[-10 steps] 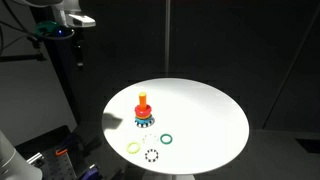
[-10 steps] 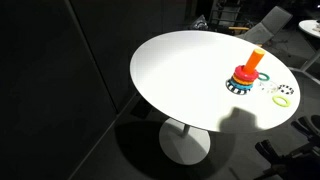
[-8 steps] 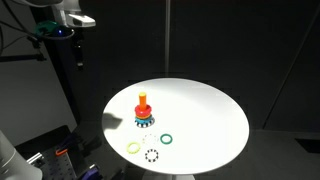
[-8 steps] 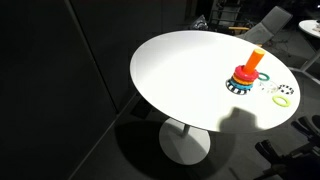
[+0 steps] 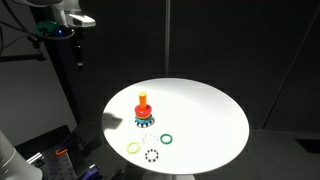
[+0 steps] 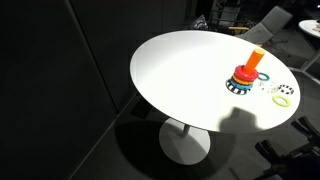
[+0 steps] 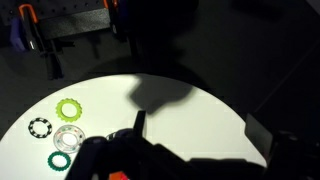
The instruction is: Put the transparent ring on the stake
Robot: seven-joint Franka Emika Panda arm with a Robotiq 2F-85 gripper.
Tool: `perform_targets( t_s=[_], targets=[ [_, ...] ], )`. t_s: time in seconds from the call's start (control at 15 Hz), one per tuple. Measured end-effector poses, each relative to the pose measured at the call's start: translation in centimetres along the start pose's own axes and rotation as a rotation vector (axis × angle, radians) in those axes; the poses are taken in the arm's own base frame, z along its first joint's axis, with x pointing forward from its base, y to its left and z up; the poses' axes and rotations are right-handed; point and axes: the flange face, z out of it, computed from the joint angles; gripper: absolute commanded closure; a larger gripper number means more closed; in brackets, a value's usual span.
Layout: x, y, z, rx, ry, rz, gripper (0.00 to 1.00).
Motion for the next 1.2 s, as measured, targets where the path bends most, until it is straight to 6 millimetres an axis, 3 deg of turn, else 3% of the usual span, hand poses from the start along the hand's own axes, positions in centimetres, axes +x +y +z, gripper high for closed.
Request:
perform_targets(
  t_s=[0.33, 0.53, 1.0, 1.2],
  targets=[
    [0.0, 0.0, 0.1, -0.001, -0.002, 0.0, 0.0],
    [-0.5, 1.1, 0.7, -0.002, -0.013, 0.015, 0.0],
    [-3.9, 6.1, 0.6, 0.016, 0.02, 0.08, 0.0],
    [-4.2, 8.4, 0.1, 0.002, 0.067, 0.096, 0.0]
  ],
)
